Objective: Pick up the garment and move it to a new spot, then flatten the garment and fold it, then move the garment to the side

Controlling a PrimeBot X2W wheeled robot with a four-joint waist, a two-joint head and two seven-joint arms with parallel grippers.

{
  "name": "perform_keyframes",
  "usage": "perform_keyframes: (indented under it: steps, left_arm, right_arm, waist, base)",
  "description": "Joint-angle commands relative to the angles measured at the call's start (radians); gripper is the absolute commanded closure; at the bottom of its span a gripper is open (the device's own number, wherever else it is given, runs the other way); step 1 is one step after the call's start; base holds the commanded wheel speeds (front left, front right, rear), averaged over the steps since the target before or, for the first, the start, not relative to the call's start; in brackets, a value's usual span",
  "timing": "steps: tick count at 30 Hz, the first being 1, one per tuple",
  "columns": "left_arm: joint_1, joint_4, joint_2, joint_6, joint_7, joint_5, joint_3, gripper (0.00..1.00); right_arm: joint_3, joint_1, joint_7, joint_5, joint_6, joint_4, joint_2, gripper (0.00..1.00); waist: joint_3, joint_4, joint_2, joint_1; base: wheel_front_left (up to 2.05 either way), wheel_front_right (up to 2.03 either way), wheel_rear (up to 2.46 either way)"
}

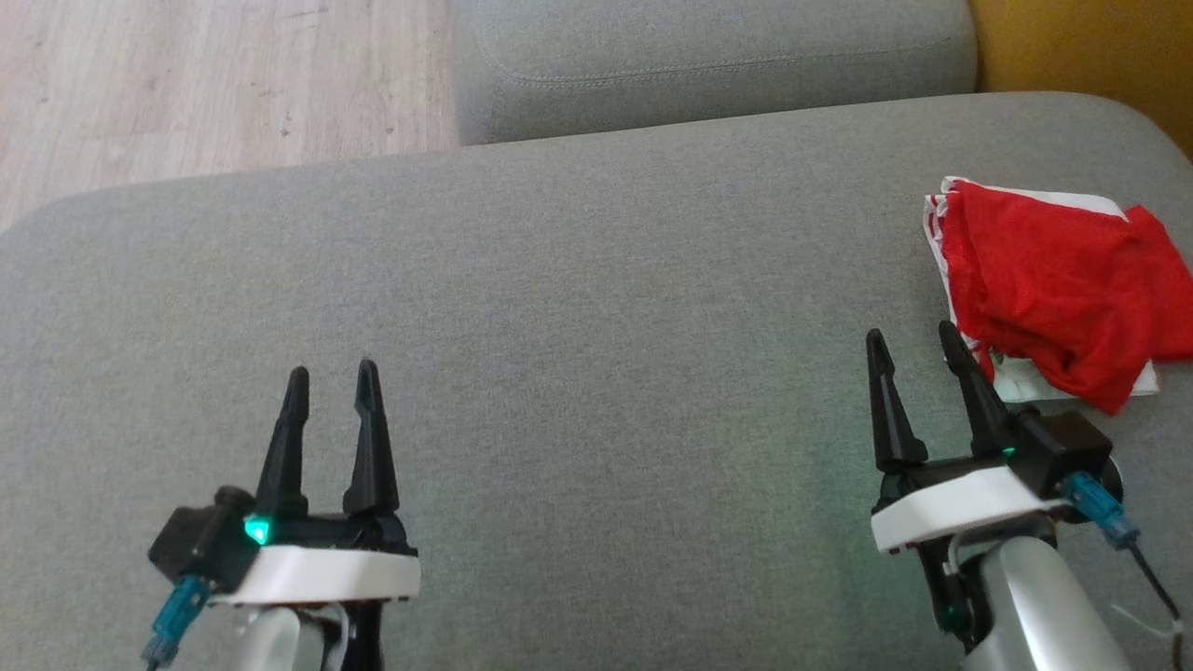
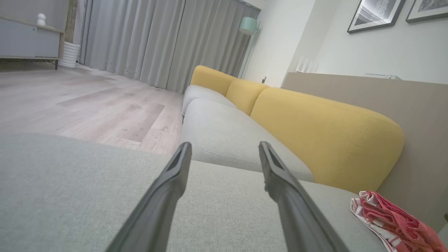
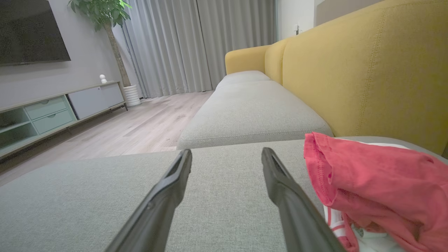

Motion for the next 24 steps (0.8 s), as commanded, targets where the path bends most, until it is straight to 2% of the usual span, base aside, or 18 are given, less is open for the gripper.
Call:
perform_keyframes:
  steps: [1, 5, 24]
  left_arm:
    - [0.000, 0.001, 0.000, 0.000, 0.000, 0.000, 0.000, 1.00]
    - [0.022, 0.062, 0.000, 0.000, 0.004, -0.004, -0.002, 1.00]
    - [0.013, 0.065, 0.005, -0.003, 0.054, -0.191, 0.030, 1.00]
  right_arm:
    - [0.000, 0.000, 0.000, 0.000, 0.000, 0.000, 0.000, 1.00]
    - [0.001, 0.024, 0.002, 0.002, 0.000, 0.053, 0.000, 1.00]
    - [-0.021, 0.027, 0.049, 0.230, 0.001, 0.031, -0.007, 1.00]
  waist:
    - [0.000, 0.000, 0.0000, 0.0000]
    - [-0.001, 0.000, 0.0000, 0.0000]
    - [-0.006, 0.005, 0.0000, 0.0000]
  base:
    - [0.00, 0.00, 0.00]
    - [0.00, 0.00, 0.00]
    - [0.00, 0.00, 0.00]
